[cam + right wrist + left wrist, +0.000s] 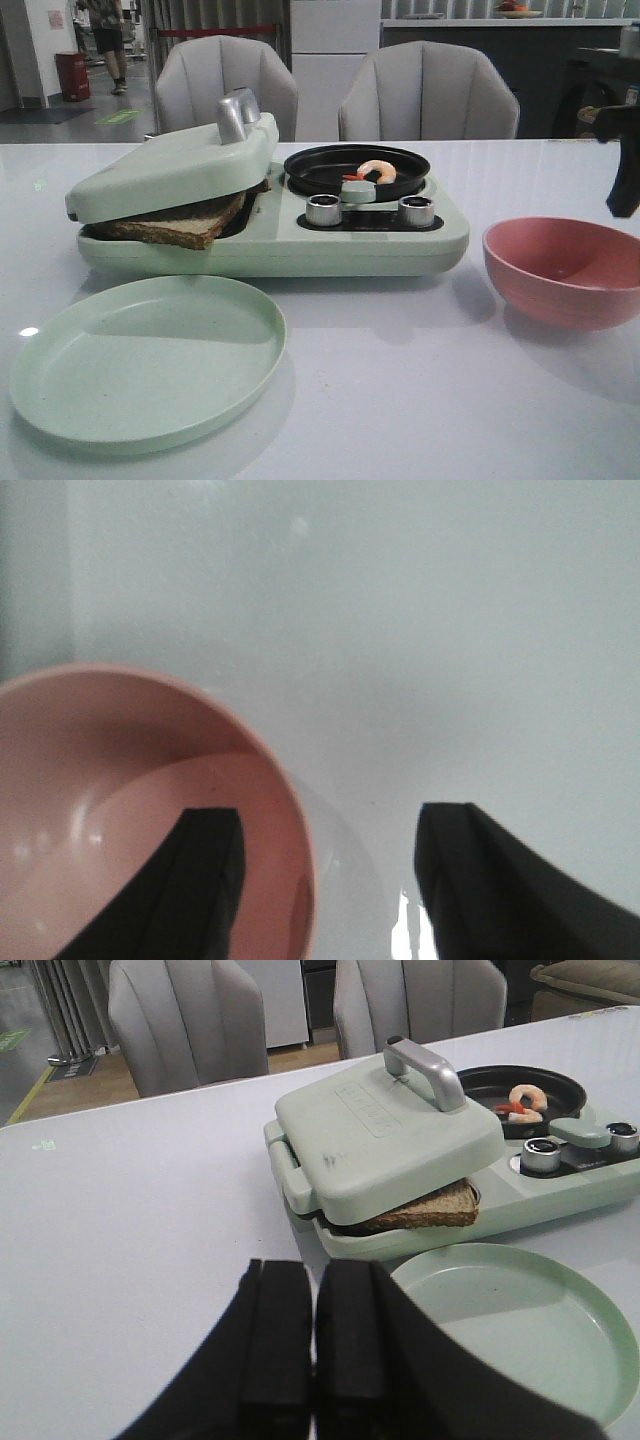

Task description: Make breakfast with bread and shrimp

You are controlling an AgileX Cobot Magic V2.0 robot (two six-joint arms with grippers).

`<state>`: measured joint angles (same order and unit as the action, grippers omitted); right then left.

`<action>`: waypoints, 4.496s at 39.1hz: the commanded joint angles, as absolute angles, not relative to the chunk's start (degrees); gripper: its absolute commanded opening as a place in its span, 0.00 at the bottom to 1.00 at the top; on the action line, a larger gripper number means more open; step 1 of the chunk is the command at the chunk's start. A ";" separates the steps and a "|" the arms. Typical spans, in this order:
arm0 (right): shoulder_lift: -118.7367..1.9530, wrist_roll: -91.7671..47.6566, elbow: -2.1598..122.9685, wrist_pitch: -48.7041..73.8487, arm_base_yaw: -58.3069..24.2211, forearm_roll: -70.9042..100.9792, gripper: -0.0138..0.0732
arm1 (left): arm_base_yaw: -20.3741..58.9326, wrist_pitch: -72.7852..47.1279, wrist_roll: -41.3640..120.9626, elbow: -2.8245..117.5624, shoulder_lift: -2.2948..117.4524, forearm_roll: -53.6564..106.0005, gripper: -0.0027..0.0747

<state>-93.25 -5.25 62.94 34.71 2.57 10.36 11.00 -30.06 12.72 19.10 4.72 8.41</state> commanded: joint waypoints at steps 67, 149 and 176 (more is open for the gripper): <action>-5.24 -10.29 13.87 6.88 -22.13 16.23 0.73 | 11.48 -25.36 12.07 20.68 5.38 9.17 0.18; -5.29 -10.29 13.68 6.87 -22.01 16.31 0.36 | 6.91 2.07 -4.34 -1.51 -1.30 -1.31 0.18; -5.29 -10.29 13.68 6.87 -22.01 16.31 0.36 | 6.91 1.59 -4.34 -1.51 -1.30 -1.43 0.18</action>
<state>-4.63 -9.75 12.19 11.16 -22.08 16.14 6.89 -2.65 -3.61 -0.31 -0.25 -1.82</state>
